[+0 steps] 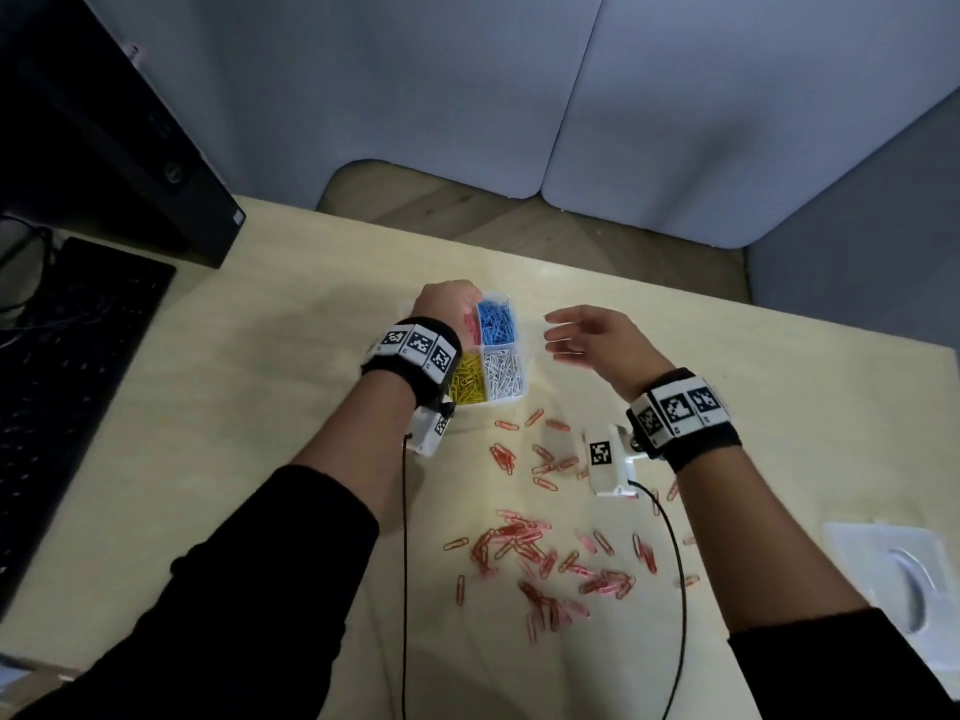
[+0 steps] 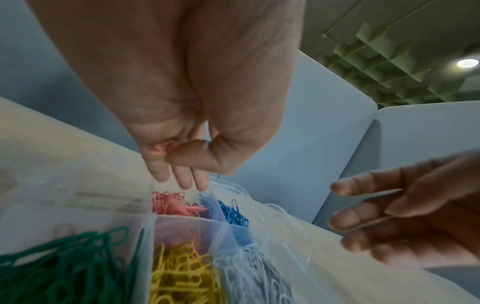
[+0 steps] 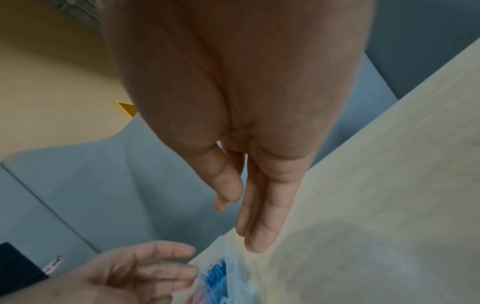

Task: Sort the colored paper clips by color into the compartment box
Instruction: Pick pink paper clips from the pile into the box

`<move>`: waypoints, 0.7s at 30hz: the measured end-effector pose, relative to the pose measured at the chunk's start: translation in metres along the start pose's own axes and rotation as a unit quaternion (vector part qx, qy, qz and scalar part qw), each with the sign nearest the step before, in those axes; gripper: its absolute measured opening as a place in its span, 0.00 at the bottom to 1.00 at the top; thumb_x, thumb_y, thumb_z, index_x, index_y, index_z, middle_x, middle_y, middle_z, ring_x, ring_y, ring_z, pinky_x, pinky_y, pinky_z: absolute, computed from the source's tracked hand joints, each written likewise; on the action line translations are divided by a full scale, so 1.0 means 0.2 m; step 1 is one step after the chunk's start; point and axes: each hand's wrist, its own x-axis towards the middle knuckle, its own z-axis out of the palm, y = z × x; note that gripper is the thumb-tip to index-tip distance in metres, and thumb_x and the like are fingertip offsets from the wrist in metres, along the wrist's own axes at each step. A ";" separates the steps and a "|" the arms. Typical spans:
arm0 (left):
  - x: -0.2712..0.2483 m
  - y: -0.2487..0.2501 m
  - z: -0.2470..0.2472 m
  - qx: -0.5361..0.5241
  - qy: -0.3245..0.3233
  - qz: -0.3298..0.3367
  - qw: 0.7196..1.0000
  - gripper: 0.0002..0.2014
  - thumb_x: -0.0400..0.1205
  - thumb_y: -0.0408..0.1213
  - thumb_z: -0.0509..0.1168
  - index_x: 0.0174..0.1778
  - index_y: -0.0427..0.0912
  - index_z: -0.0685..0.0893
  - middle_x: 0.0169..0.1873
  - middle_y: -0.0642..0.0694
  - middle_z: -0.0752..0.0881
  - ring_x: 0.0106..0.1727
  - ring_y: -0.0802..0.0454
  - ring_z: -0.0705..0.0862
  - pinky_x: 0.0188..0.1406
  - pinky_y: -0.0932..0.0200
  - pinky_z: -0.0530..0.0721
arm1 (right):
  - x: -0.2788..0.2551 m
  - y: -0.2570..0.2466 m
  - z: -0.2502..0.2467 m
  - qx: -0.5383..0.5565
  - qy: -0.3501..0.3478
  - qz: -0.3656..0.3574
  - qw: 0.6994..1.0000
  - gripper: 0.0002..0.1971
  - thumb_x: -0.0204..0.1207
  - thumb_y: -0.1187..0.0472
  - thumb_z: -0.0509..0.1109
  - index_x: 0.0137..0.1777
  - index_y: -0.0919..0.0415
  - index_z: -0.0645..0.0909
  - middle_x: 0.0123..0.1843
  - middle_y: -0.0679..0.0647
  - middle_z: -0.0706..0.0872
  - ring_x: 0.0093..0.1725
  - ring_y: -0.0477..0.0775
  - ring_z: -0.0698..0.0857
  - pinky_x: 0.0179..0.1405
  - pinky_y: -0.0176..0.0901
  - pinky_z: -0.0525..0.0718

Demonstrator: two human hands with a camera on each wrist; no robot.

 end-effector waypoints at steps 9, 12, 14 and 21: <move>-0.11 -0.14 0.03 -0.198 0.166 0.069 0.964 0.12 0.85 0.29 0.59 0.57 0.44 0.85 0.59 0.49 0.86 0.60 0.56 0.83 0.63 0.61 0.82 | -0.33 0.29 -0.08 -0.116 -0.035 -0.038 0.992 0.18 0.81 0.77 0.60 0.56 0.54 0.83 0.52 0.53 0.90 0.50 0.51 0.90 0.52 0.39 0.88; -0.22 -0.21 0.04 -0.268 0.242 0.033 0.932 0.10 0.83 0.31 0.62 0.51 0.47 0.87 0.47 0.56 0.88 0.47 0.60 0.84 0.50 0.65 0.84 | -0.49 0.39 -0.05 -0.241 -0.059 -0.067 0.966 0.11 0.79 0.67 0.71 0.54 0.50 0.86 0.43 0.38 0.88 0.38 0.34 0.86 0.39 0.28 0.82; -0.33 -0.25 0.07 -0.275 0.242 0.029 0.930 0.10 0.83 0.31 0.64 0.49 0.48 0.88 0.40 0.57 0.87 0.40 0.60 0.84 0.42 0.67 0.83 | -0.57 0.46 0.01 -0.296 -0.074 -0.078 0.949 0.06 0.75 0.62 0.77 0.49 0.51 0.89 0.37 0.33 0.83 0.31 0.32 0.81 0.35 0.25 0.77; -0.82 -0.33 0.39 -0.113 -0.044 0.036 0.992 0.07 0.72 0.33 0.78 0.39 0.51 0.91 0.26 0.53 0.83 0.26 0.60 0.77 0.33 0.66 0.79 | -0.71 0.71 0.19 -0.417 -0.082 -0.114 0.898 0.07 0.71 0.52 0.79 0.48 0.47 0.88 0.38 0.38 0.81 0.36 0.36 0.79 0.36 0.27 0.73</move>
